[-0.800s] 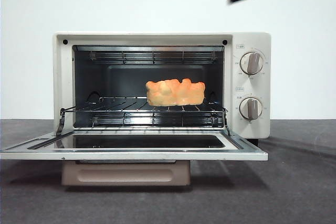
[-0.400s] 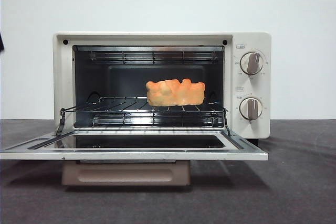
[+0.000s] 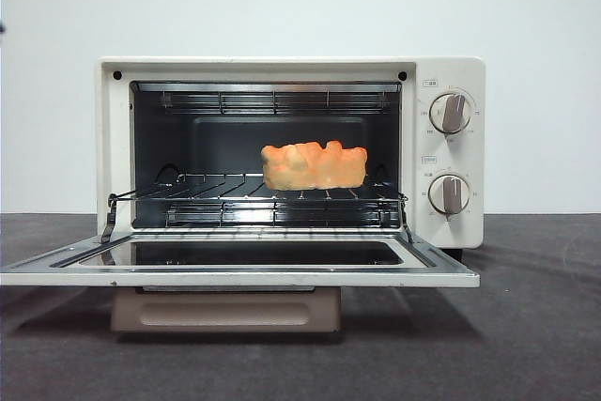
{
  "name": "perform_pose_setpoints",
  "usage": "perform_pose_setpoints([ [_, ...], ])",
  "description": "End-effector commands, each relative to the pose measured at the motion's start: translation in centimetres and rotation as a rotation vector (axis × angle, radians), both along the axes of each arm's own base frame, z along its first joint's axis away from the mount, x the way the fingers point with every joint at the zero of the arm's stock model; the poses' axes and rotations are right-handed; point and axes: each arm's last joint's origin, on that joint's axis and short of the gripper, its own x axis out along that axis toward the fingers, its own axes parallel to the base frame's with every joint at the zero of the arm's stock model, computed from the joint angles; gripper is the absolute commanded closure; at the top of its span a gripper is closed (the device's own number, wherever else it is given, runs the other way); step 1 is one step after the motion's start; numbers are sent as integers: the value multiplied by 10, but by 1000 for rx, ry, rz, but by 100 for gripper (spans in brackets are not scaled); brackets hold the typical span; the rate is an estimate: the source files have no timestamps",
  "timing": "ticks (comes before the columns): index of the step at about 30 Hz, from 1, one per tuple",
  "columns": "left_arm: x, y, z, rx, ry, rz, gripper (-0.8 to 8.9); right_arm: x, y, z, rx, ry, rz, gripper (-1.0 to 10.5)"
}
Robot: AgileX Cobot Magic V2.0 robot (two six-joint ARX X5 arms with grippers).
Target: The left arm flap open the oven, the right arm pick bread and place it into oven, the left arm flap close the oven
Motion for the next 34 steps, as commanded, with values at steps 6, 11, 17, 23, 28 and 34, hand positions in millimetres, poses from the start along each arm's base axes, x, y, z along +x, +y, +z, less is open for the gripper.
perform_pose_setpoints([
  [6, 13, 0, -35, -101, 146, 12, 800, 0, -1, 6, -5, -47, -28, 516],
  [11, 21, -1, -49, -103, 203, 20, 799, 0, -1, 6, -7, -49, -34, 516],
  [17, 25, -5, -61, -126, 259, 1, 799, 0, -2, 6, -7, -52, -42, 516],
  [23, 31, -11, -71, -189, 278, -30, 799, 1, -2, 7, -4, -64, -59, 516],
  [28, 33, -12, -77, -199, 303, -33, 799, 1, -2, 7, -2, -61, -61, 516],
  [34, 34, -14, -76, -257, 296, -50, 799, 1, -2, 7, -2, -62, -72, 516],
])
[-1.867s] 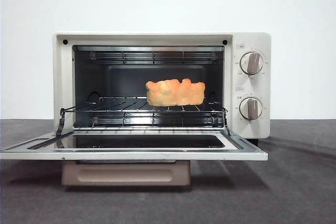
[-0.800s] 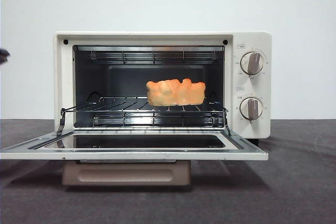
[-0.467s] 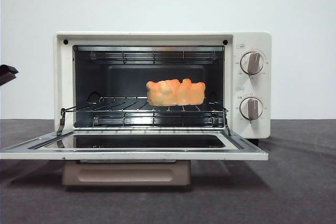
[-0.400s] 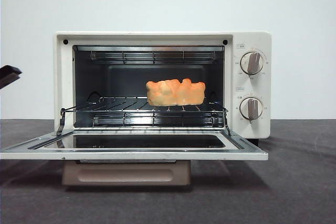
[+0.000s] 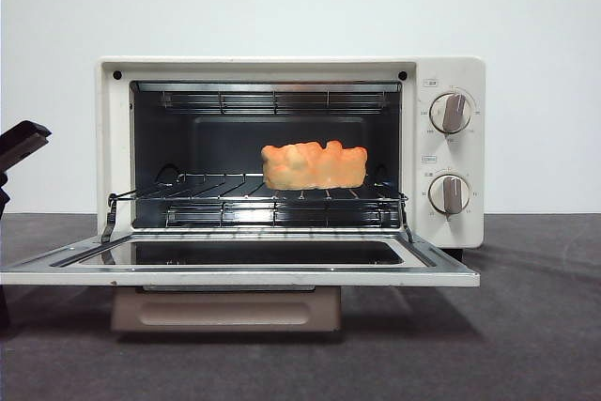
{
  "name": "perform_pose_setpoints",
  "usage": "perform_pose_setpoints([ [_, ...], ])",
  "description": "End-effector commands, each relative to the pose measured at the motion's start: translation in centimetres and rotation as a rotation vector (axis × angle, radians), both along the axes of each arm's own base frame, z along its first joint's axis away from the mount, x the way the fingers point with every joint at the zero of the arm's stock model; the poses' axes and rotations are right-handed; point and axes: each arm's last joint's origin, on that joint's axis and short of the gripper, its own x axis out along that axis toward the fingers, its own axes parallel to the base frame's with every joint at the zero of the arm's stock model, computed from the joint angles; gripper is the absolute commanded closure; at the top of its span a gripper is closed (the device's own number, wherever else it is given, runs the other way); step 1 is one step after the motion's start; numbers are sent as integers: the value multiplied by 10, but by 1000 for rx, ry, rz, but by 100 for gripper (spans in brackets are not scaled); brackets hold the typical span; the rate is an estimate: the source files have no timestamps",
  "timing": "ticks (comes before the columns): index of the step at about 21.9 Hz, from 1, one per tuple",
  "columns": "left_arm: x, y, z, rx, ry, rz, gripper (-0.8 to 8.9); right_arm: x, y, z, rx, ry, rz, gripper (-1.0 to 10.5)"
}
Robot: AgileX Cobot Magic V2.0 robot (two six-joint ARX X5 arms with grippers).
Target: The left arm flap open the oven, the right arm pick bread and place it into oven, the left arm flap close the oven
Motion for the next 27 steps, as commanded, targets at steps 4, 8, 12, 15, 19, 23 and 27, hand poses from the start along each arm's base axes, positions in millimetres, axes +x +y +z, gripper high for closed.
perform_pose_setpoints([
  [4, 2, -2, -2, -39, 17, -3, 799, -1, -1, 6, 12, -23, -11, 516],
  [8, 1, -2, -1, -76, 21, -6, 798, -1, -1, 6, 14, -23, -13, 516],
  [12, 2, -2, 0, -126, 22, -9, 798, 0, -1, 7, 22, -31, -13, 516],
  [15, 4, -2, 4, -163, 14, -8, 798, 0, 0, 7, 27, -34, -13, 516],
  [19, 6, 2, 9, -183, -11, 6, 798, 0, 0, 7, 33, -28, -16, 516],
  [23, 5, 7, 18, -187, -59, 23, 798, 0, -1, 7, 37, -25, -19, 516],
  [27, 4, 11, 31, -204, -121, 34, 798, 0, -1, 7, 38, -24, -19, 516],
])
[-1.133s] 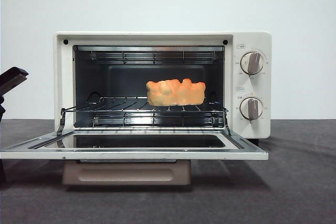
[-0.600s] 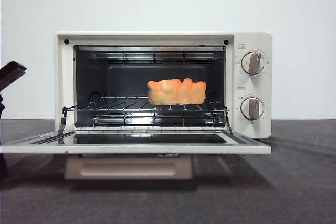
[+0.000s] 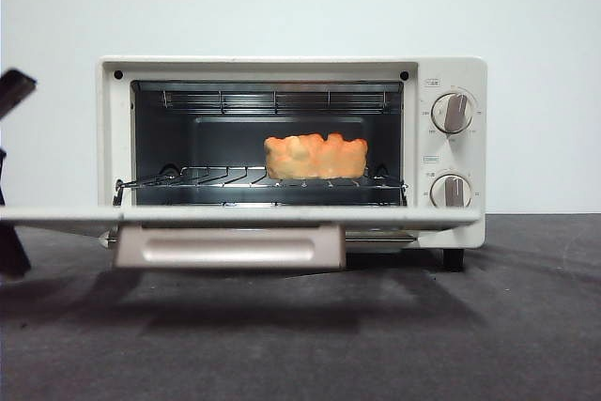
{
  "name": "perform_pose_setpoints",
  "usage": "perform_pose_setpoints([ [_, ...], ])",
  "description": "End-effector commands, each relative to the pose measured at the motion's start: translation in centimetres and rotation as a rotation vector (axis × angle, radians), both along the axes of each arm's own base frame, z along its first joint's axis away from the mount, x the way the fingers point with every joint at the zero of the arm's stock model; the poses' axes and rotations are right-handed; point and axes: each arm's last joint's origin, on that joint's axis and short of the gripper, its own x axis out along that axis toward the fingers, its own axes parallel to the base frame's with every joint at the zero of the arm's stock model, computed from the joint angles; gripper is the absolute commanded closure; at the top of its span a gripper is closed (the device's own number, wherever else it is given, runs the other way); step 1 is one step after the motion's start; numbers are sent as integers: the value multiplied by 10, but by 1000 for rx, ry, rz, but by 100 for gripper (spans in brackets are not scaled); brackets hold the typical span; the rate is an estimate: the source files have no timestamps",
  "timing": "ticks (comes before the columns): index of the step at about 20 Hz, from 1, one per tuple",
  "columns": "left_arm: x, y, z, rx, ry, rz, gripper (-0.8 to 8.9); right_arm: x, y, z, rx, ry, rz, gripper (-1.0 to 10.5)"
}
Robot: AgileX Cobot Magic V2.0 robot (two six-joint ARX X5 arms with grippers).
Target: The left arm flap open the oven, the right arm pick bread and place it into oven, the left arm flap close the oven
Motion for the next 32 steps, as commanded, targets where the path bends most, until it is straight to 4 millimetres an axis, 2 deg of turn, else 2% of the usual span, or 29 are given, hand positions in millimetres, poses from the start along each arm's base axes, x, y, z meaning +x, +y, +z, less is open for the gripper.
perform_pose_setpoints([
  [1, 7, 1, 14, -49, -81, 1, 798, -1, 0, 6, 28, -10, 1, 516],
  [15, 33, 0, 63, -263, -339, 182, 798, -1, -1, 6, 46, 8, -6, 516],
  [23, 44, 0, 84, -368, -467, 246, 798, -1, -1, 6, 45, 6, -9, 516],
  [28, 42, -2, 91, -410, -490, 210, 798, -1, -1, 6, 44, 6, -9, 516],
  [32, 28, -6, 110, -417, -609, 111, 798, -1, -1, 6, 44, 6, -8, 516],
])
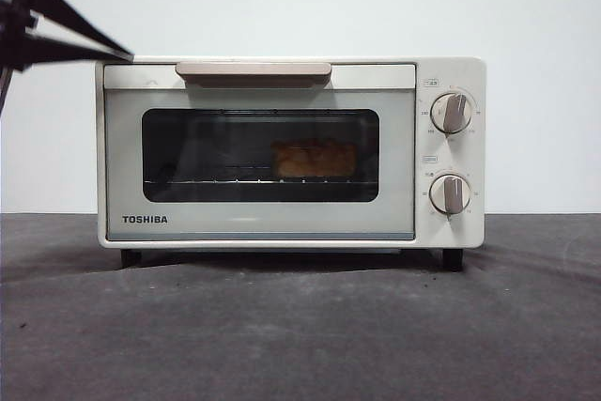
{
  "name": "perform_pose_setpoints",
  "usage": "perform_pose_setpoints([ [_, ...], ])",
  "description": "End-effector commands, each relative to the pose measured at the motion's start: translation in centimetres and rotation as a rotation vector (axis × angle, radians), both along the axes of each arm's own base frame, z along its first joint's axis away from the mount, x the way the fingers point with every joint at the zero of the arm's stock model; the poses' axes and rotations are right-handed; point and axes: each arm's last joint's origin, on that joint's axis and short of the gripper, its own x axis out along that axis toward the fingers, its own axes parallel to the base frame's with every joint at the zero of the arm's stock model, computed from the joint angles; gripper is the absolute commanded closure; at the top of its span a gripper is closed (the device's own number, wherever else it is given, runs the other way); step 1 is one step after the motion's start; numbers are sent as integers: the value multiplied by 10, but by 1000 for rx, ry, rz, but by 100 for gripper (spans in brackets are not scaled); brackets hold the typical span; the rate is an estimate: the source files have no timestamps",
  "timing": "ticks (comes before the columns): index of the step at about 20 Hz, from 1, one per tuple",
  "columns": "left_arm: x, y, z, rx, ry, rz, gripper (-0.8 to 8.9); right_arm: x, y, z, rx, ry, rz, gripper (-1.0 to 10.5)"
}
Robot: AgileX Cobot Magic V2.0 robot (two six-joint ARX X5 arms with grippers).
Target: The left arm flap open the oven, the right arm pick bread and place it into oven, the left arm flap close the oven
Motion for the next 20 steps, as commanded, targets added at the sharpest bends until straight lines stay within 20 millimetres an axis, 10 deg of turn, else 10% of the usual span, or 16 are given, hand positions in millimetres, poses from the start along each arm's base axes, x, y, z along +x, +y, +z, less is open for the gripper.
perform_pose_setpoints([
  [1, -11, -4, 22, 21, -146, -53, 798, -1, -1, 6, 23, -12, 3, 516],
  [17, -96, -11, 57, 260, -438, -101, 798, -2, 0, 6, -56, -75, 72, 520],
  [20, -112, -7, 55, 388, -447, -26, 798, -2, 0, 6, -89, -101, 91, 694],
])
